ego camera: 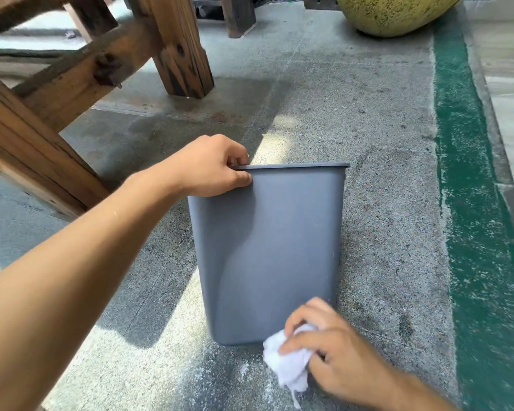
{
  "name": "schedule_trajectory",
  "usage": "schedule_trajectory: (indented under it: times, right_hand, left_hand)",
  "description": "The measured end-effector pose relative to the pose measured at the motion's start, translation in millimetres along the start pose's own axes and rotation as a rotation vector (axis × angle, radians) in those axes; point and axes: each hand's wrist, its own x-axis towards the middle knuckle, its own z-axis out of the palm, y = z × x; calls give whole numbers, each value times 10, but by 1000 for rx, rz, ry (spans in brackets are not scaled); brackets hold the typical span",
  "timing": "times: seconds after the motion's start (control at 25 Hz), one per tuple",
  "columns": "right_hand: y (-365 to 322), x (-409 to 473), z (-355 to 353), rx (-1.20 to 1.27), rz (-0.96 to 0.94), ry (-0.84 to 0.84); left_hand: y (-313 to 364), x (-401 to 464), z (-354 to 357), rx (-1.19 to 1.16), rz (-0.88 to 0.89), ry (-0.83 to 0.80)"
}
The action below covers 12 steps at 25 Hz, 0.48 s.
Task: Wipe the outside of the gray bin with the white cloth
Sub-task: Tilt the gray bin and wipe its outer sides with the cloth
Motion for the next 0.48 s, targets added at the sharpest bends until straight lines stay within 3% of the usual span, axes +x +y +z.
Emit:
schedule_trajectory:
  times: [0.12,0.24,0.48]
  right_hand:
    - [-240,456,-478,135,142,270]
    - [-282,1025,-976,68,53,483]
    - [-108,1453,-1132,-215,33,410]
  left_hand:
    - [42,-6,-5,44,21,0]
    - [119,-37,47,40,96,-16]
    - [28,13,157,88,159,-15]
